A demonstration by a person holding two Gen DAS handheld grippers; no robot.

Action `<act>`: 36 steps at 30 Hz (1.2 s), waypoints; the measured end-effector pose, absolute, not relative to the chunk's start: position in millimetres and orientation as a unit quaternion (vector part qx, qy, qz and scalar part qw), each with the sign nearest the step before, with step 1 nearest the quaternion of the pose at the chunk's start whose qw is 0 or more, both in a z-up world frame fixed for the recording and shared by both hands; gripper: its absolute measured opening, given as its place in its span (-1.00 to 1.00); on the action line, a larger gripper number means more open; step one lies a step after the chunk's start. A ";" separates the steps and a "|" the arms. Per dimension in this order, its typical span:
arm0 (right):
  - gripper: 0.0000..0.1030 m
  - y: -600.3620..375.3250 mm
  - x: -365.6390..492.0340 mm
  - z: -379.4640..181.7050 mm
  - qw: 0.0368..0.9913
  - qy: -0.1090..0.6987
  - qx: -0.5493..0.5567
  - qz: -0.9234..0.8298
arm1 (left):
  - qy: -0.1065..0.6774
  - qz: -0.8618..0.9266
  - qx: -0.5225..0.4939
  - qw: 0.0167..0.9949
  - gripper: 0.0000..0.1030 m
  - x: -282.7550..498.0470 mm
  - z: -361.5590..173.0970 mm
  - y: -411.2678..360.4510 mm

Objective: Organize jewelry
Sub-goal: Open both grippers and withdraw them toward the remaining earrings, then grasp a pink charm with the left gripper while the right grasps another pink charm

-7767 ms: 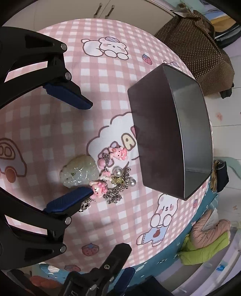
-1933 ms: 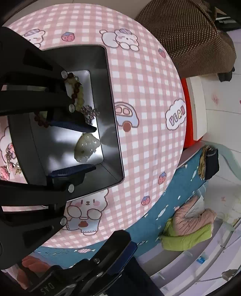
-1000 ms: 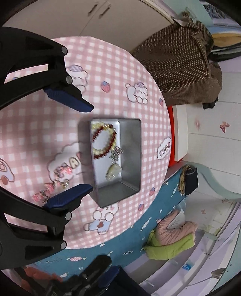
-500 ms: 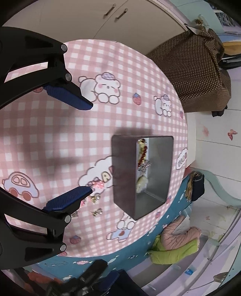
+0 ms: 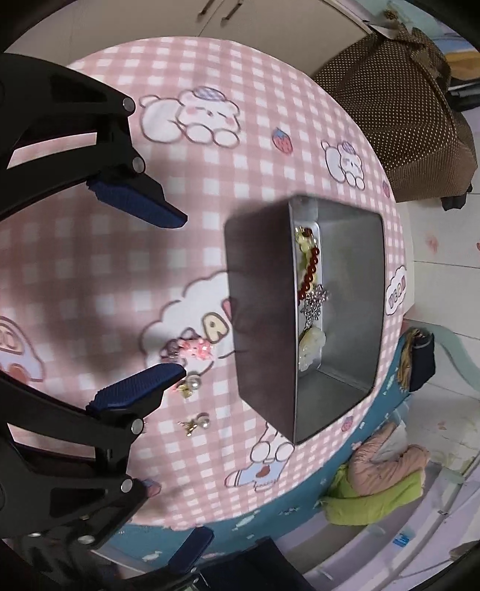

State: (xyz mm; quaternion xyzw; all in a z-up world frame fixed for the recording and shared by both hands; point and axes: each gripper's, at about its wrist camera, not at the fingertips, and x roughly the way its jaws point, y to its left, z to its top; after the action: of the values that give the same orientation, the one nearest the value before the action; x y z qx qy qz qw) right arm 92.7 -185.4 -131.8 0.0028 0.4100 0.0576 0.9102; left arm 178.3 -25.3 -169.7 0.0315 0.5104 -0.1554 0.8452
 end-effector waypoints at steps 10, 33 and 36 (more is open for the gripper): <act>0.85 -195.5 108.1 -147.3 0.901 0.428 0.012 0.063 | 0.505 -0.158 0.092 0.844 -0.04 189.4 -181.4 -54.4; 0.56 -140.3 103.8 -155.6 0.889 0.432 -0.028 0.149 | 0.475 -0.220 0.050 0.851 -0.73 150.6 -150.9 -12.3; 0.35 -133.4 107.7 -159.7 0.885 0.439 -0.034 0.151 | 0.466 -0.228 0.044 0.854 -0.73 145.0 -144.7 -8.6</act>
State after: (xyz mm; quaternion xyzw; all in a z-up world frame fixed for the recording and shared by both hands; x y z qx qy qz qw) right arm 107.7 -133.4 -159.7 -0.0342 0.4387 0.1510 0.8852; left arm 145.0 -8.6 -144.7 0.0436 0.4662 -0.2278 0.8538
